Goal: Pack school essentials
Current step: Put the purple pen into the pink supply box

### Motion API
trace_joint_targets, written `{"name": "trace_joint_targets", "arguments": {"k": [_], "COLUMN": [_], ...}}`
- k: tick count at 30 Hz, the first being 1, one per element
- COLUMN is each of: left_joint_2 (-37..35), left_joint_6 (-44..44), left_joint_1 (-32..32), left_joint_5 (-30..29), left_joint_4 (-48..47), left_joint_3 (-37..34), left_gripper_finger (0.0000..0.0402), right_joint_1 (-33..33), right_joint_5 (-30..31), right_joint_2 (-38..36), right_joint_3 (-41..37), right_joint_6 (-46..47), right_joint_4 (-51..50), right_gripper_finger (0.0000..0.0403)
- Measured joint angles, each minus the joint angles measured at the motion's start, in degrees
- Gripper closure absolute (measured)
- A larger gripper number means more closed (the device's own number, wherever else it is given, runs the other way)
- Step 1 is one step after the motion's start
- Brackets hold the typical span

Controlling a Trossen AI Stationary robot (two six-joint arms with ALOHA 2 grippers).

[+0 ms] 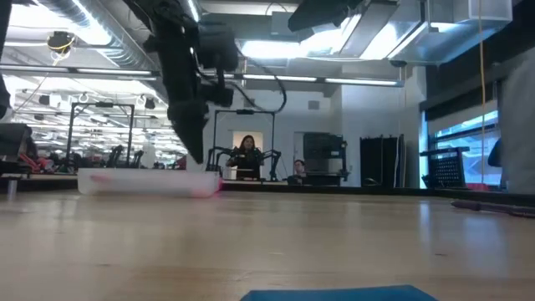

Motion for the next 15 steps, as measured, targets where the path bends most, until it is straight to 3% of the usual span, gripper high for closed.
{"name": "trace_joint_targets", "arguments": {"k": [6, 11, 15], "left_joint_2": [-6.1, -9.5, -10.9], "left_joint_6": [-5.2, -11.0, -16.4], "left_joint_1": [-4.3, -10.8, -17.0], "left_joint_5": [-1.4, -6.7, -7.5], "left_joint_4": [-2.6, -4.3, -5.6], "left_joint_3": [0.0, 0.0, 0.0], "left_gripper_finger": [0.0004, 0.0004, 0.0004], "right_joint_1": [0.0, 0.0, 0.0], "right_joint_5": [0.0, 0.0, 0.0], "right_joint_2": [0.0, 0.0, 0.0], "right_joint_3": [0.0, 0.0, 0.0], "right_joint_6": [0.0, 0.0, 0.0], "right_joint_4": [0.0, 0.0, 0.0], "right_gripper_finger": [0.0331, 0.0331, 0.0331]}}
